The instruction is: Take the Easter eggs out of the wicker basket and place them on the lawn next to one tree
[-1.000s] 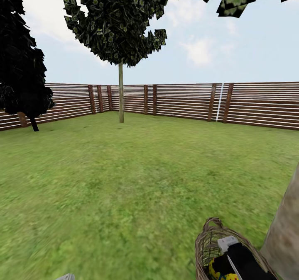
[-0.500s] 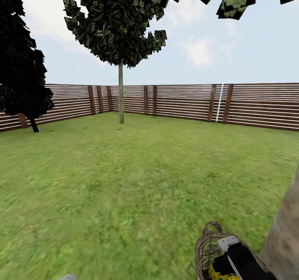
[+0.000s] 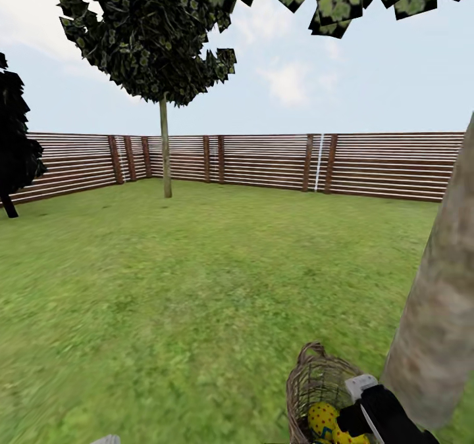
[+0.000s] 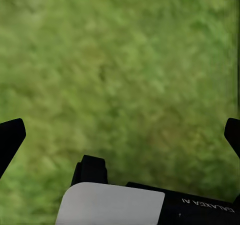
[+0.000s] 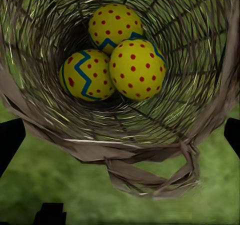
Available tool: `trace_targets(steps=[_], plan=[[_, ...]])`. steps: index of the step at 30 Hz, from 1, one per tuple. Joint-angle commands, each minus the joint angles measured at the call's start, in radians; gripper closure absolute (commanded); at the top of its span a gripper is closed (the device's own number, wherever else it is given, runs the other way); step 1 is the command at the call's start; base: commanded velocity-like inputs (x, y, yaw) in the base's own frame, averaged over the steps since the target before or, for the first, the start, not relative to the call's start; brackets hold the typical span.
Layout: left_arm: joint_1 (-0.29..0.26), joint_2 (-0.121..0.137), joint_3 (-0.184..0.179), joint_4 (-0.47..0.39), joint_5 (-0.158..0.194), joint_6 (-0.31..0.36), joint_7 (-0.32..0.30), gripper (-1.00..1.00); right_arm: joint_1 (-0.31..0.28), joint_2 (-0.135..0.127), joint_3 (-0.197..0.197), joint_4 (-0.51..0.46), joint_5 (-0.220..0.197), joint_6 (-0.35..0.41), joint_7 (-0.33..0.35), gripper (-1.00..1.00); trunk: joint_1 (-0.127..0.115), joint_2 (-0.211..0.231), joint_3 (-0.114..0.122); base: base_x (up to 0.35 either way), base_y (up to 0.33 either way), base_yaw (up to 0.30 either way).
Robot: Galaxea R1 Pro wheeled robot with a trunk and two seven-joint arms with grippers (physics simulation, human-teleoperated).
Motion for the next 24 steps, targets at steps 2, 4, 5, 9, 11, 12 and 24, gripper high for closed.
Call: trace_targets(steps=[2,4,5,9,11,12,24], plan=[[0.0,-0.001,0.0,-0.001,0.003,0.005,-0.001,-1.0,-0.001,-0.001,0.001,-0.001,0.011,0.004,0.008,-1.0,0.0,0.0,-0.001,0.005,0.0,-0.216],[0.0,-0.001,0.0,0.0,0.003,0.005,-0.002,-1.0,-0.001,-0.001,0.001,-0.001,0.011,0.004,0.008,-1.0,0.0,0.0,-0.001,0.164,0.0,-0.077],[0.0,-0.001,0.0,0.0,0.003,0.006,-0.001,-1.0,-0.001,-0.001,0.001,-0.001,0.011,0.004,0.008,-1.0,0.0,0.0,-0.001,0.252,0.0,-0.038],[0.0,-0.001,0.0,0.0,0.003,0.006,-0.001,-1.0,-0.001,-0.001,0.002,-0.001,0.012,0.004,0.008,-1.0,0.0,0.0,-0.001,0.33,0.0,-0.004],[0.0,-0.001,0.0,0.0,0.003,0.006,-0.001,-1.0,-0.001,-0.001,0.002,-0.001,0.012,0.004,0.008,-1.0,0.0,0.0,-0.001,0.339,0.0,-0.001],[0.0,-0.001,0.0,0.0,0.003,0.006,0.0,-1.0,-0.001,-0.001,0.002,-0.001,0.012,0.004,0.008,-1.0,0.0,0.0,-0.001,0.34,0.0,0.0],[0.0,-0.001,0.001,0.004,0.003,0.004,0.0,-1.0,-0.001,-0.002,0.002,-0.001,0.012,0.004,0.008,-1.0,0.0,0.0,-0.001,0.167,0.0,0.0]])
